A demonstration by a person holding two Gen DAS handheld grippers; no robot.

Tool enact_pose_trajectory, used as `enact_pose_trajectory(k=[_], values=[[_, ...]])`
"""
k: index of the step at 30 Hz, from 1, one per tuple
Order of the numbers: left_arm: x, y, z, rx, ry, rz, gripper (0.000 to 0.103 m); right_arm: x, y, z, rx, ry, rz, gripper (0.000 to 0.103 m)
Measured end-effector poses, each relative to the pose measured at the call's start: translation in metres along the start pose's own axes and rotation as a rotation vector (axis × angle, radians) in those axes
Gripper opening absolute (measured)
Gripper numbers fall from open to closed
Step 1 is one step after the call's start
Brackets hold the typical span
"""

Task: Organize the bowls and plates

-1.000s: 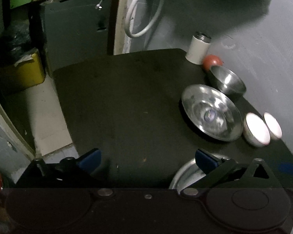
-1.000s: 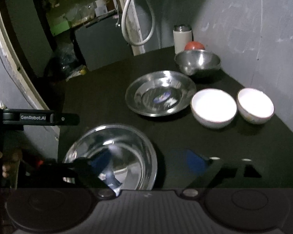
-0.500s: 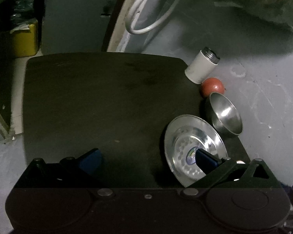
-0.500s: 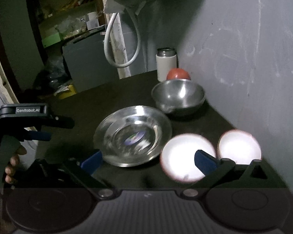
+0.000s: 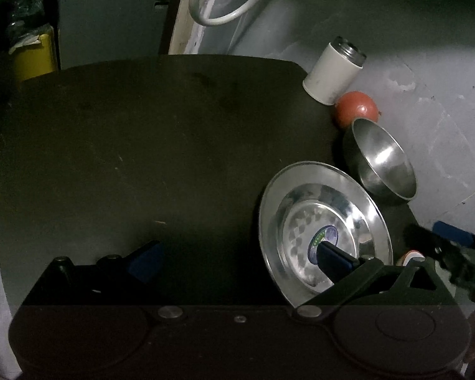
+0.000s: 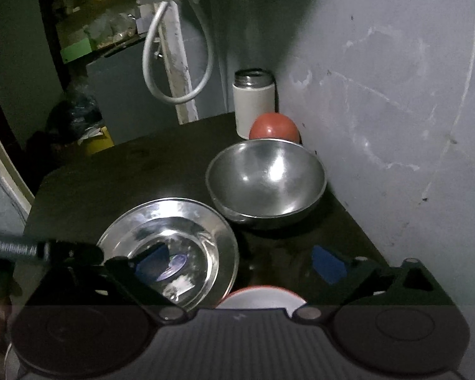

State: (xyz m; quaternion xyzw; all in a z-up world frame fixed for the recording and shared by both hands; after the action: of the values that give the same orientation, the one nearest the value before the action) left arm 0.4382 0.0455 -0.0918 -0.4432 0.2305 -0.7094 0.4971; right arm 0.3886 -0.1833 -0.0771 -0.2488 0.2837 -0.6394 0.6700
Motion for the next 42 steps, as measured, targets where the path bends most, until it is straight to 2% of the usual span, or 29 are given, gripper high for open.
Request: enact_pose_trajectory(k=[9, 19, 23, 35, 38, 42], values=[[0.006, 0.002, -0.001, 0.006, 0.04, 0.017, 0.102, -0.005, 0.025, -0.001, -0.049, -0.01, 0.021, 0.087], [0.009, 0.004, -0.002, -0.001, 0.059, 0.024, 0.102, -0.011, 0.035, -0.004, -0.072, -0.011, 0.03, 0.086], [0.011, 0.004, -0.002, 0.002, 0.064, 0.022, 0.1, -0.01, 0.038, -0.006, -0.083, -0.004, 0.03, 0.081], [0.014, 0.002, -0.002, 0.011, 0.058, 0.002, 0.084, -0.013, 0.047, -0.008, -0.103, 0.0, 0.042, 0.064], [0.013, 0.002, -0.002, 0.026, 0.061, 0.019, 0.072, -0.013, 0.047, -0.01, -0.107, 0.004, 0.044, 0.062], [0.01, 0.001, -0.001, 0.024, 0.038, 0.005, 0.051, -0.013, 0.048, -0.011, -0.109, 0.025, 0.047, 0.06]])
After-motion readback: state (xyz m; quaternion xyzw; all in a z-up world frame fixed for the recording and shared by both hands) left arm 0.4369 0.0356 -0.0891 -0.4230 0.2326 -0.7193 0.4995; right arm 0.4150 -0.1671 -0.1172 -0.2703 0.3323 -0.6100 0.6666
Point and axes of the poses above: each gripper's, at about its wrist camera, not at the fingertips, and y roughly the way its jaws point, x to its right, z to its top, the point moved 6 cm from there along y, roughly the way its jaws point, and after that the axes turned 5 degrees about -z, right-handed, at the moved point
